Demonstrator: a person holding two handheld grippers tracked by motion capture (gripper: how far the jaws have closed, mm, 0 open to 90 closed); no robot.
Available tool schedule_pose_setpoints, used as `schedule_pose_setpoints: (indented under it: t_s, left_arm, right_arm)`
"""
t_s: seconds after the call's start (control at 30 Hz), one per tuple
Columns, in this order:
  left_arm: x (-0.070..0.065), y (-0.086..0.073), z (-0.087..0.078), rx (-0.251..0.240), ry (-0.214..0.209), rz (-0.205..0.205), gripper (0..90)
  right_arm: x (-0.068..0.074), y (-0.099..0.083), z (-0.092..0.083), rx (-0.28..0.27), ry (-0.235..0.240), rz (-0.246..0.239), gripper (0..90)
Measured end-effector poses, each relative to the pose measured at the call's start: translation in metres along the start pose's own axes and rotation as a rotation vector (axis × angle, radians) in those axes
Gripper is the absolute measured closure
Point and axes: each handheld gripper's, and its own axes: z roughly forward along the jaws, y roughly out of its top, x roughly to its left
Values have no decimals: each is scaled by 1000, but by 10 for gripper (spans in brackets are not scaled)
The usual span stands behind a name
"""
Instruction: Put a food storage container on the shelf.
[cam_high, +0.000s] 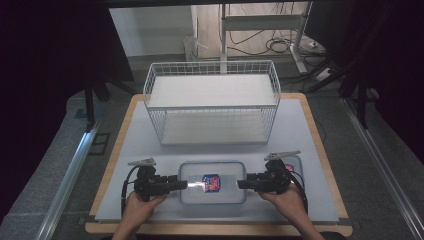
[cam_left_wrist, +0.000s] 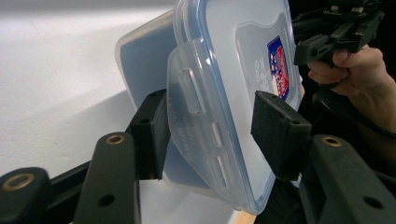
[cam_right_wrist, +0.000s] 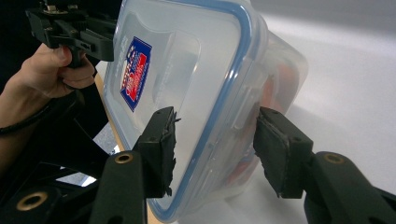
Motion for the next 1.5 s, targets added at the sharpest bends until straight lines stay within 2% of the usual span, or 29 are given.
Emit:
schedule_pose_setpoints:
  t_s: [0.23, 0.27, 0.37, 0.63, 0.97, 1.07, 1.13, 1.27, 1.33, 1.5]
  left_arm:
    - [2, -2, 3, 6, -4, 10, 440]
    - [4, -4, 5, 20, -16, -9, 427]
    - [6, -5, 5, 18, -31, -21, 418]
    - [12, -6, 1, 10, -82, -84, 487]
    - [12, -8, -1, 10, -93, -88, 506]
    - [12, -8, -2, 10, -101, -107, 515]
    - [12, -9, -3, 5, -108, -109, 530]
    - [10, -8, -3, 3, -97, -116, 537]
    - [11, -7, -4, -10, -99, -120, 547]
    - [9, -4, -5, -21, -80, -106, 553]
  right_arm:
    - [-1, -1, 1, -1, 2, 15, 481]
    - [-1, -1, 1, 1, 2, 19, 478]
    - [-2, -2, 2, 2, 5, 25, 473]
    - [0, -3, 0, 4, 6, 13, 485]
    - [-4, -6, 3, 5, 43, 56, 471]
    - [-5, -6, 1, 4, 43, 71, 503]
    - [-6, -7, 0, -2, 61, 105, 529]
    - [-9, -9, -2, -23, 92, 149, 556]
    - [-9, -9, -2, -30, 93, 158, 569]
    - [-7, -7, -2, -46, 74, 138, 572]
